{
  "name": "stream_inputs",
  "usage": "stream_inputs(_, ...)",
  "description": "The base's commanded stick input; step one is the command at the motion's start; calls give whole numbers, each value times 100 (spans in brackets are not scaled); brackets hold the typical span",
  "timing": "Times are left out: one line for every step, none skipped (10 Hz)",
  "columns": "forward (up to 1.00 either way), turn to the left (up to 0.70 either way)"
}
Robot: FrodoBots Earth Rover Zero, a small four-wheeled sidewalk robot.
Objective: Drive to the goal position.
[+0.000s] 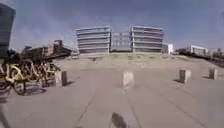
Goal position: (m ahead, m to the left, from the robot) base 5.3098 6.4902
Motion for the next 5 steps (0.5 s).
stream_inputs(100,0)
stream_inputs(100,0)
stream_inputs(100,0)
stream_inputs(100,0)
stream_inputs(100,0)
